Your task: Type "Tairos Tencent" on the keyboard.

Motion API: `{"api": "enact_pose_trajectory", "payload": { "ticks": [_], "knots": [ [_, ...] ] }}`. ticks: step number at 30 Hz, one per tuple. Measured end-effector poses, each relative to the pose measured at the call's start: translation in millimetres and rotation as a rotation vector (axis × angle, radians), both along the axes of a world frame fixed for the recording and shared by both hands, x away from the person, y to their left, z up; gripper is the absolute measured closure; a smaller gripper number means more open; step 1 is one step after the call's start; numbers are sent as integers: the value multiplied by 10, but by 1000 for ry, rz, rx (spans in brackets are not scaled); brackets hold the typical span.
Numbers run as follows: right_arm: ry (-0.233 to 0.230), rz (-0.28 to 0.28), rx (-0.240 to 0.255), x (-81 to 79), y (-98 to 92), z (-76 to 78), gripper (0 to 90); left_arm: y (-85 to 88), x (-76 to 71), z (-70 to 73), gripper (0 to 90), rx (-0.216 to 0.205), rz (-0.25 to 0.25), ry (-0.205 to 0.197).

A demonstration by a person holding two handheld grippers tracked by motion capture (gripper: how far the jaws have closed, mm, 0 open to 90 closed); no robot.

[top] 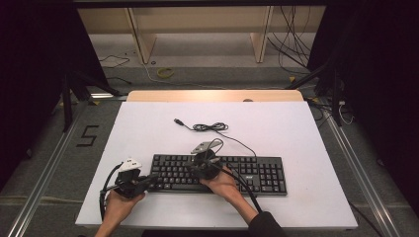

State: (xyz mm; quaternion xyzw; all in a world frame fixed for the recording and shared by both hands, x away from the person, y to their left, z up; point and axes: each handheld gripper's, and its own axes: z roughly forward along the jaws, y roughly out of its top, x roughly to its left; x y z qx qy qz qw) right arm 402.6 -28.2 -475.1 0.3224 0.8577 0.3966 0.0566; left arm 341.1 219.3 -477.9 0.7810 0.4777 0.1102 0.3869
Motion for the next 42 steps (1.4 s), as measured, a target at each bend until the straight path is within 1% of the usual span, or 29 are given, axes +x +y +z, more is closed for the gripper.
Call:
{"api": "enact_pose_trajectory", "payload": {
  "ticks": [3, 4, 5, 10, 13, 14, 17, 19, 21, 26, 29, 31, 32, 33, 37, 40, 42],
  "knots": [
    [1, -1, -1, -1, 2, 0, 900, -2, 3, -5, 893, 2, -2, 3],
    [2, -1, -2, -1, 2, -1, 900, -1, 5, -7, 893, 9, -7, 7],
    [3, -3, -1, 0, 3, -4, 900, -8, 4, -13, 893, 4, -4, 6],
    [5, -3, -6, 0, 9, -17, 900, -9, 9, -17, 894, 6, -4, 6],
    [5, 0, -7, -3, 14, -20, 900, -10, 13, -20, 894, 16, -6, 11],
    [3, 1, -7, -1, 13, -24, 900, -16, 16, -29, 894, 26, -8, 13],
    [7, -1, -20, -5, 23, -46, 900, -12, 24, -32, 894, 19, -5, 17],
    [2, -3, -17, -10, 32, -55, 900, -7, 30, -35, 895, 14, -1, 19],
    [-9, -1, -26, -18, 50, -53, 900, -9, 30, -35, 896, 16, -2, 19],
    [-11, -4, -31, -20, 54, -50, 900, -7, 30, -37, 896, 12, -2, 19],
    [2, -1, -22, -21, 44, -46, 900, 0, 30, -30, 894, 13, -4, 21],
    [7, -5, -10, -29, 29, -32, 900, 2, 26, -17, 892, -2, 3, 17],
    [2, -4, -1, -34, 15, -20, 894, 6, 22, -3, 876, -10, 3, 14],
    [0, -5, 7, -39, 4, -4, 887, 5, 19, 9, 856, -13, 0, 7],
    [-11, -7, 45, -45, -44, 68, 863, -9, 2, 46, 833, -25, -7, -17],
    [-18, -8, 56, -53, -81, 105, 838, -8, 0, 64, 794, -39, -10, -29],
    [-15, -7, 57, -66, -102, 125, 809, -7, 1, 78, 764, -58, -6, -38]
  ]
}}
